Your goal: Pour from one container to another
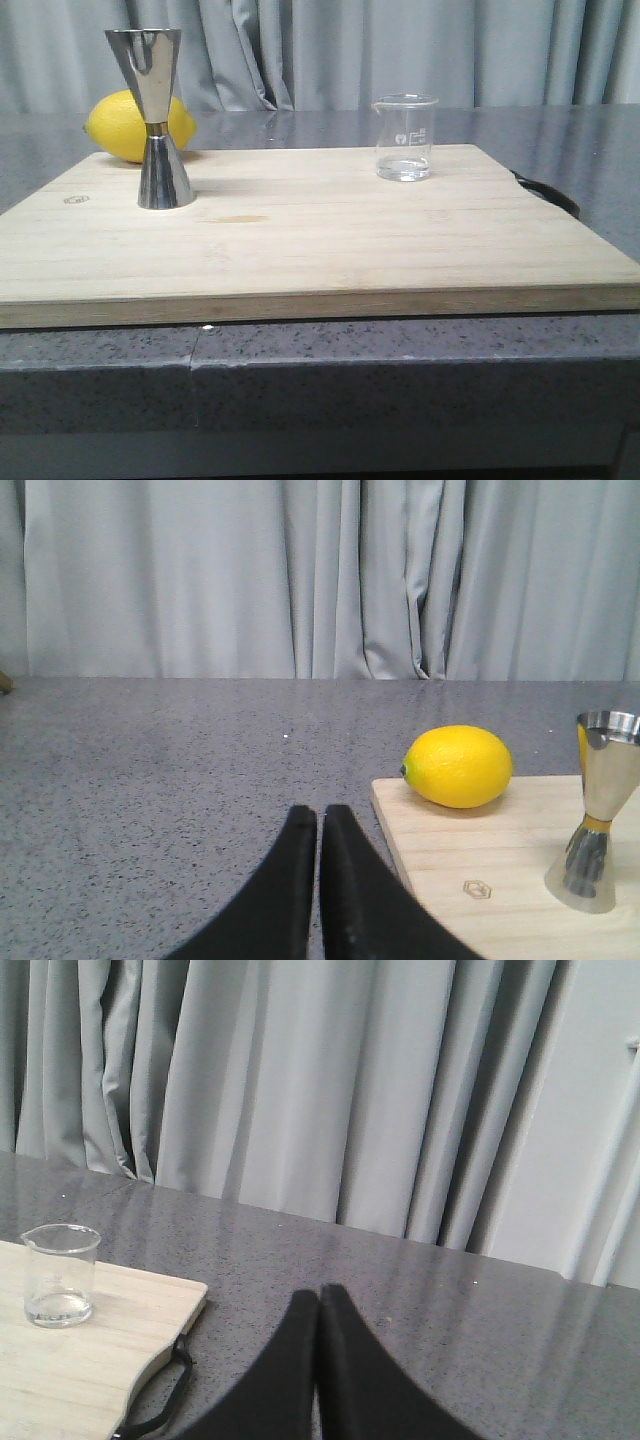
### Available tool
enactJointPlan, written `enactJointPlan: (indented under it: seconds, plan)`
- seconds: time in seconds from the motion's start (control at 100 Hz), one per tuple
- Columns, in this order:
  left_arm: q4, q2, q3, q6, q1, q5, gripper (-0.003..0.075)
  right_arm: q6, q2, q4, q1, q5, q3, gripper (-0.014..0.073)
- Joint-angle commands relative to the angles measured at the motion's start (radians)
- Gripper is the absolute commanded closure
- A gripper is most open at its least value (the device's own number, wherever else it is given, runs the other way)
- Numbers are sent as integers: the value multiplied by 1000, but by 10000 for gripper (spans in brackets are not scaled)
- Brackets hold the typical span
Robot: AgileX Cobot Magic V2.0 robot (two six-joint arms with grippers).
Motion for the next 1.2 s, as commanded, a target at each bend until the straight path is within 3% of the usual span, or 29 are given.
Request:
enactJointPlan:
  seconds: [0.0, 0.16, 0.43, 0.48, 1.19]
  plan:
    - [78, -33, 7, -4, -9, -91, 739, 3, 10, -1, -6, -45, -25, 656]
    - [145, -167, 132, -4, -2, -239, 739, 3, 10, -1, -6, -45, -25, 656]
    - [128, -250, 274, -6, -2, -249, 739, 3, 10, -1, -6, -45, -25, 656]
    - [126, -250, 271, -6, -2, -197, 739, 3, 10, -1, -6, -45, -25, 656]
    - [123, -250, 271, -6, -2, -214, 739, 3, 10, -1, -6, -45, -25, 656]
